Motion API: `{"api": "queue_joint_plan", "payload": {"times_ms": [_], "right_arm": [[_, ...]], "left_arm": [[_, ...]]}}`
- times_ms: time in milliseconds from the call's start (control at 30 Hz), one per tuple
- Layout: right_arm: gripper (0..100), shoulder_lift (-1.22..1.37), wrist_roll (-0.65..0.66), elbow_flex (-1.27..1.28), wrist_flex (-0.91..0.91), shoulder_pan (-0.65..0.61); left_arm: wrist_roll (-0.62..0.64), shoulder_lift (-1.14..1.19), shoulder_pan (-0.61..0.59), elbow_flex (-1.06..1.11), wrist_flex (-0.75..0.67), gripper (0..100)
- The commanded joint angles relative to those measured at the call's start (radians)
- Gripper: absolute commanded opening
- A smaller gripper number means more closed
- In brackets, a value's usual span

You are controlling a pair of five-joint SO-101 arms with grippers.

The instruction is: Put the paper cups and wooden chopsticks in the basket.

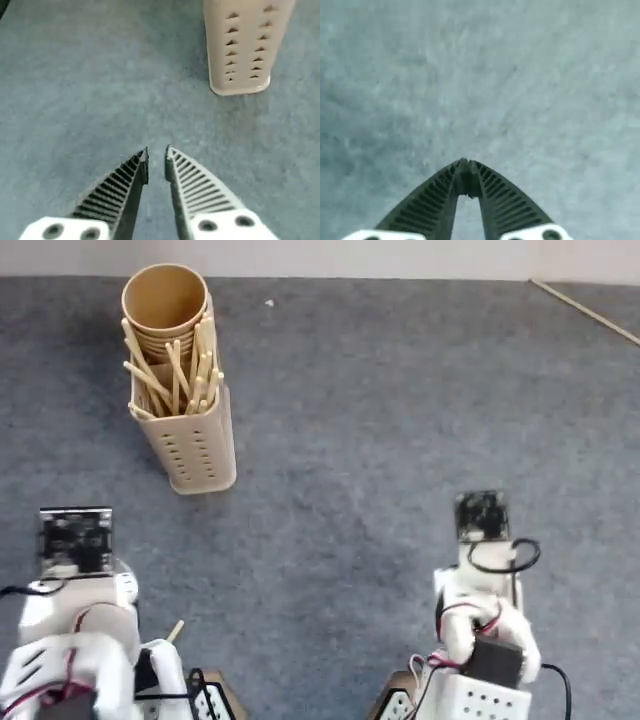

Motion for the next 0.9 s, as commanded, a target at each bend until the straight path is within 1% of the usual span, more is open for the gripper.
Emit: {"api": "queue_joint_plan", "payload": {"times_ms": [0, 100, 200, 300, 367, 633, 700, 833, 867], "right_arm": [[0.5, -0.139, 0.006, 0.160, -0.028, 0.010], [0.5, -0.110, 0.005, 0.243, -0.050, 0.010], [0.5, -0.108, 0.005, 0.297, -0.062, 0.010], [0.5, -0.107, 0.005, 0.300, -0.016, 0.010], [0.5, -0.107, 0.005, 0.302, -0.001, 0.010], [0.5, -0.105, 0.009, 0.300, 0.004, 0.015], [0.5, -0.105, 0.009, 0.300, 0.004, 0.015], [0.5, -0.105, 0.009, 0.300, 0.004, 0.015], [0.5, -0.105, 0.009, 0.300, 0.004, 0.015]], "left_arm": [[-0.018, -0.140, 0.008, 0.265, -0.183, 10], [-0.015, -0.231, 0.007, 0.486, -0.339, 16], [-0.012, -0.236, 0.012, 0.688, -0.470, 22], [-0.011, -0.229, 0.013, 0.819, -0.571, 24], [-0.011, -0.228, 0.013, 0.872, -0.609, 25], [-0.014, -0.225, 0.010, 0.871, -0.575, 25], [-0.014, -0.225, 0.010, 0.871, -0.506, 25], [-0.015, -0.228, 0.010, 0.871, -0.304, 25], [-0.015, -0.225, 0.012, 0.871, -0.311, 25]]}}
